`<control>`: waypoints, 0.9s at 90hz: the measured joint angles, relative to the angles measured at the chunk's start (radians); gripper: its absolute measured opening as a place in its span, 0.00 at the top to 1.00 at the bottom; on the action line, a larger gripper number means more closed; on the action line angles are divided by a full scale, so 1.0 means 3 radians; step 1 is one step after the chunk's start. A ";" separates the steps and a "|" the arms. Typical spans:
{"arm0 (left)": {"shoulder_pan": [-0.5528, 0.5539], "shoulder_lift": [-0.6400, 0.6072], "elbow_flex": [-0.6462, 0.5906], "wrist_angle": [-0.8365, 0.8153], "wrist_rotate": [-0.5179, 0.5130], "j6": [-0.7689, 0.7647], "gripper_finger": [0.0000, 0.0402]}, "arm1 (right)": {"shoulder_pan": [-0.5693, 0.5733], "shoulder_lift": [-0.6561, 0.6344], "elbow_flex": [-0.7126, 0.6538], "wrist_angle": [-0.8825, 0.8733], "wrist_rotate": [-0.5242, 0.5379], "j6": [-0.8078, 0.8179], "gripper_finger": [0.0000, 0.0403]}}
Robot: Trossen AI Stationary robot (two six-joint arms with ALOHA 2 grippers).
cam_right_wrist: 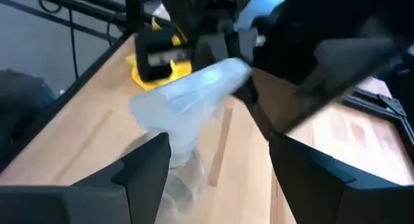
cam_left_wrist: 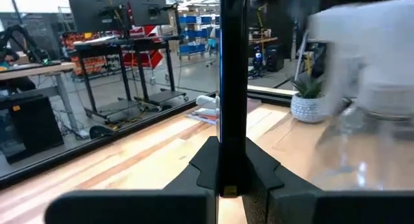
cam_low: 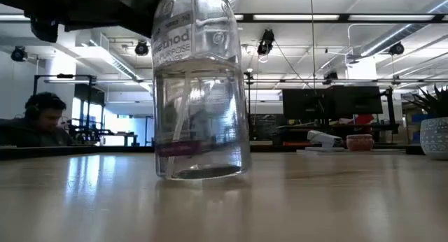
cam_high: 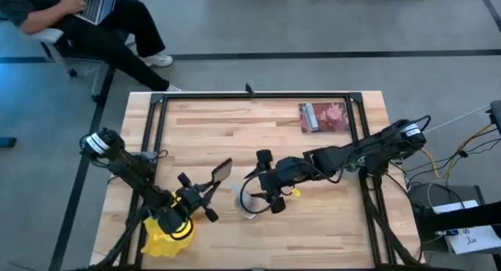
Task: Apply microfiber cloth
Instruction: Spray the black cellphone with the spray bottle
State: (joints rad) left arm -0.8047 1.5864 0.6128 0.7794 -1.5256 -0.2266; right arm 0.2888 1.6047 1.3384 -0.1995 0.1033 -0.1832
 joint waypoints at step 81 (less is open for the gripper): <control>0.0052 0.0000 0.0000 -0.0021 -0.0002 0.0052 0.97 | 0.0262 0.0084 0.0111 0.0010 0.0405 0.0186 0.39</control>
State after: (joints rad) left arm -0.7890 1.5864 0.6129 0.7731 -1.5261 -0.2111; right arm 0.3674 1.6299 1.3716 -0.1965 0.2249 -0.1274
